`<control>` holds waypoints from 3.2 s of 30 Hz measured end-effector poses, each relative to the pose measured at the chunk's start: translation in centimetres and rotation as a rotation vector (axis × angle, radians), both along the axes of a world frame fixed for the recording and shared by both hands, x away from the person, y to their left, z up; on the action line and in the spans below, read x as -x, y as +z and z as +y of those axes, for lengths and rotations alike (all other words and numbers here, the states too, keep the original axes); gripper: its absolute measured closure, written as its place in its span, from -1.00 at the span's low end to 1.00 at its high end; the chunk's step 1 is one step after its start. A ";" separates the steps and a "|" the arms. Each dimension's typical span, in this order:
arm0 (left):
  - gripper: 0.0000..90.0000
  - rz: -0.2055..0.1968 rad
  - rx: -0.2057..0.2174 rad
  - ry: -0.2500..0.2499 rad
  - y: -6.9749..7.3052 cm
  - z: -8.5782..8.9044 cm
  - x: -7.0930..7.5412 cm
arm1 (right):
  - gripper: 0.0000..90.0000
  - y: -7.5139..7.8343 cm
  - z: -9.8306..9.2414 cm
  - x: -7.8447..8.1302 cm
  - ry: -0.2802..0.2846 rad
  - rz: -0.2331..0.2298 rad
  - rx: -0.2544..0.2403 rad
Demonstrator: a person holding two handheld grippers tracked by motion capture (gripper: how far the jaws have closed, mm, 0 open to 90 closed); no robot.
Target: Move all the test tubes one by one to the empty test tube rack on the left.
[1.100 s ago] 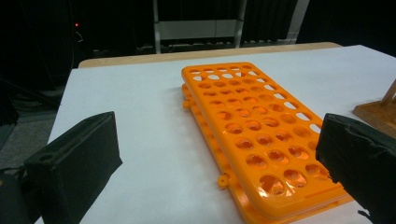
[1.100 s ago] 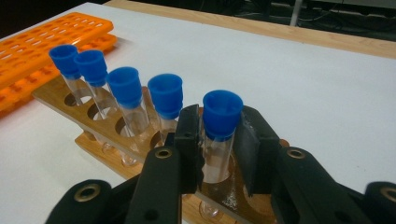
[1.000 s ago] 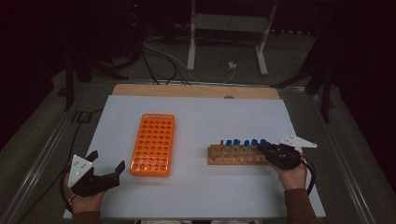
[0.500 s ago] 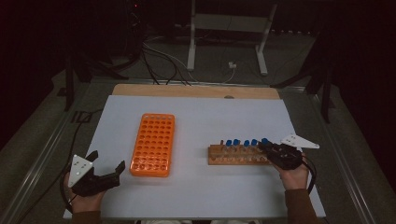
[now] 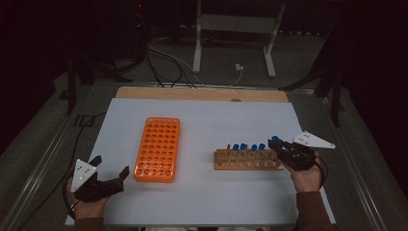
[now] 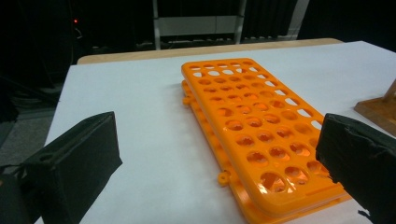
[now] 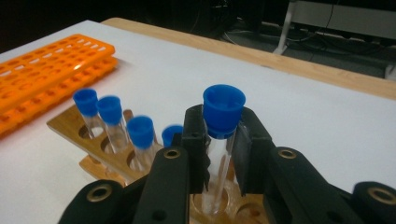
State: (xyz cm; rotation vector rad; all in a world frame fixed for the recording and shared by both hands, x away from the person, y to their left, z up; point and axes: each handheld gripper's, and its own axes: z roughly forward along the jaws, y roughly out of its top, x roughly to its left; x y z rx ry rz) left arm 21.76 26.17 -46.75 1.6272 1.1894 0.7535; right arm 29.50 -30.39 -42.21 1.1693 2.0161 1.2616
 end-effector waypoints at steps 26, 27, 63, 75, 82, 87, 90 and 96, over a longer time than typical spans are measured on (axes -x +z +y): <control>-0.99 -0.016 0.067 -0.145 3.4 -2.8 0.0 | 0.70 4.7 0.0 1.1 0.026 -0.038 0.022; -0.99 -0.016 0.067 -0.145 3.4 -2.8 0.0 | 0.70 4.8 0.1 1.2 0.031 -0.037 0.023; -0.99 0.001 0.072 -0.344 5.9 -10.0 -3.4 | 0.70 5.4 8.8 1.6 0.258 -0.026 -0.045; -0.97 -0.016 0.077 -0.398 6.2 -12.1 -4.3 | 0.70 5.3 11.5 0.7 0.306 -0.018 -0.068; -0.97 -0.012 0.073 -0.424 6.0 -13.3 -4.8 | 0.70 4.7 13.3 0.2 0.332 -0.004 -0.077; -0.97 -0.005 0.072 -0.448 5.9 -14.3 -5.2 | 0.70 4.5 14.4 0.0 0.353 0.005 -0.081; -0.90 0.001 0.068 -0.471 5.8 -14.9 -5.4 | 0.70 4.4 15.4 0.0 0.373 0.012 -0.083; -0.67 0.009 0.038 -0.506 5.5 -16.2 -5.4 | 0.70 4.3 16.7 0.1 0.402 0.019 -0.086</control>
